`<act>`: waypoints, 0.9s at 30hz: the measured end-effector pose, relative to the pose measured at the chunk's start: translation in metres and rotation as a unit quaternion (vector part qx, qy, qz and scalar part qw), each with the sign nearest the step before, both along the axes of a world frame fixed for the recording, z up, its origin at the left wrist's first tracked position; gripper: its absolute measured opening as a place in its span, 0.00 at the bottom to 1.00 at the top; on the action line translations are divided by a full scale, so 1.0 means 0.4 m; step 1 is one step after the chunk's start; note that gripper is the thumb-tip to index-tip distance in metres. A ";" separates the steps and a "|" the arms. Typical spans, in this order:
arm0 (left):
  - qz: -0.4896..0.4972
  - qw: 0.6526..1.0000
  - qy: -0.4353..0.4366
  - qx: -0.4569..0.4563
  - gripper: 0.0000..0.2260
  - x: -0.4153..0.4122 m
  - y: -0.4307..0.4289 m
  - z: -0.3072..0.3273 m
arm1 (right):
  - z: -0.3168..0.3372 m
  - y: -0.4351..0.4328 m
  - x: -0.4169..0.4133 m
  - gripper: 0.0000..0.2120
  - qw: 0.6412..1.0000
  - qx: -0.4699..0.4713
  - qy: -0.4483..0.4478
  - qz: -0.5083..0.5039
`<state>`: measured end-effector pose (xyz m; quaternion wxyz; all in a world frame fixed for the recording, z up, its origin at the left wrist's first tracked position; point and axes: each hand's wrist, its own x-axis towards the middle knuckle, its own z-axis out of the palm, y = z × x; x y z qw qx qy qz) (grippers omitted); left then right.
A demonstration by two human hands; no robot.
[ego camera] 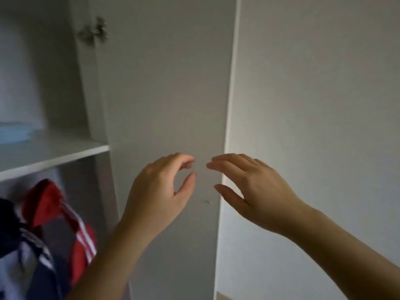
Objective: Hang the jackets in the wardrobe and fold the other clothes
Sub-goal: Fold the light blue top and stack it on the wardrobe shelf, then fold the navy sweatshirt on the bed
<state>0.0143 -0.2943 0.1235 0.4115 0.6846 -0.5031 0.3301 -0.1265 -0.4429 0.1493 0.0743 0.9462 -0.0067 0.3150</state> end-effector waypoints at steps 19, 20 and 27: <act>-0.543 0.809 0.141 0.175 0.08 -1.093 -0.999 -0.393 | -0.377 -0.531 -1.192 0.16 0.773 0.249 -0.085 -0.577; -0.560 0.795 0.141 0.186 0.08 -1.136 -1.056 -0.400 | -0.383 -0.568 -1.235 0.16 0.755 0.253 -0.086 -0.598; -0.651 0.715 0.116 0.227 0.06 -1.412 -1.393 -0.413 | -0.426 -0.785 -1.486 0.14 0.656 0.272 -0.104 -0.697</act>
